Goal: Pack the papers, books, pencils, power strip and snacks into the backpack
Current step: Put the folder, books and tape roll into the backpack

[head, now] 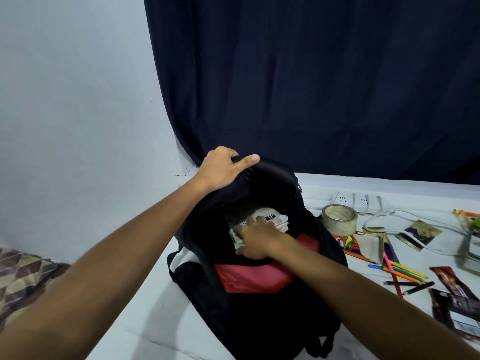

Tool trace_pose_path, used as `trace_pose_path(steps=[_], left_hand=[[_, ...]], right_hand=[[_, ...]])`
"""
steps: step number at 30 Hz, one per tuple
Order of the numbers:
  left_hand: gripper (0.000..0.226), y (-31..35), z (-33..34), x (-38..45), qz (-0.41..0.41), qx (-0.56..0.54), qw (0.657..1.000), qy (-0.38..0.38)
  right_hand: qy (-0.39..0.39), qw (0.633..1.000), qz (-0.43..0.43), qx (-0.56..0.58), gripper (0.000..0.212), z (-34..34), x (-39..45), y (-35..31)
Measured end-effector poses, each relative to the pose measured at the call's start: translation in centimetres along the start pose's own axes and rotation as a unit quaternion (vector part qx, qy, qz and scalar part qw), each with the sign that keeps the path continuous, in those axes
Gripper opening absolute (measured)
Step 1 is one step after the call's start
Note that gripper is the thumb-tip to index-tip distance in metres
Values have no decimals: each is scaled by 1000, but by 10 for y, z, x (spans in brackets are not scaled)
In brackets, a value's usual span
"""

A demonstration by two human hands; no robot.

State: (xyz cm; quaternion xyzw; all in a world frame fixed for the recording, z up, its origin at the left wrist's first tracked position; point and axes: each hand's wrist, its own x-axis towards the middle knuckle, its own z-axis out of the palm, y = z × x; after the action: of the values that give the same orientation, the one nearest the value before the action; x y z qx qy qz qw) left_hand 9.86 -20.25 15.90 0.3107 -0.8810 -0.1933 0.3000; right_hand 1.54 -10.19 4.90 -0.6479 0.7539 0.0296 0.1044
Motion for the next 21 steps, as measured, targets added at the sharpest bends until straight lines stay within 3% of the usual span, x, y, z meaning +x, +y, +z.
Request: trace_pose_path(steps=[3,8,15,21], left_hand=[[73,-2,-1,-3,-1,3,1000,4],[74,-8,-3,-7,5,8,1000,14],[74,-9,-1,-10,23,1,1000,21],[74,-8,0,-5,49,-4,998,45]], right_hand=[[-67,997,28,-22,52,14,17,-15],[-2,997,19,-74,45,27,18,-21],[75,997,25,13,35,32,14,-7],[52,997,58,-7,44,24,1,34]])
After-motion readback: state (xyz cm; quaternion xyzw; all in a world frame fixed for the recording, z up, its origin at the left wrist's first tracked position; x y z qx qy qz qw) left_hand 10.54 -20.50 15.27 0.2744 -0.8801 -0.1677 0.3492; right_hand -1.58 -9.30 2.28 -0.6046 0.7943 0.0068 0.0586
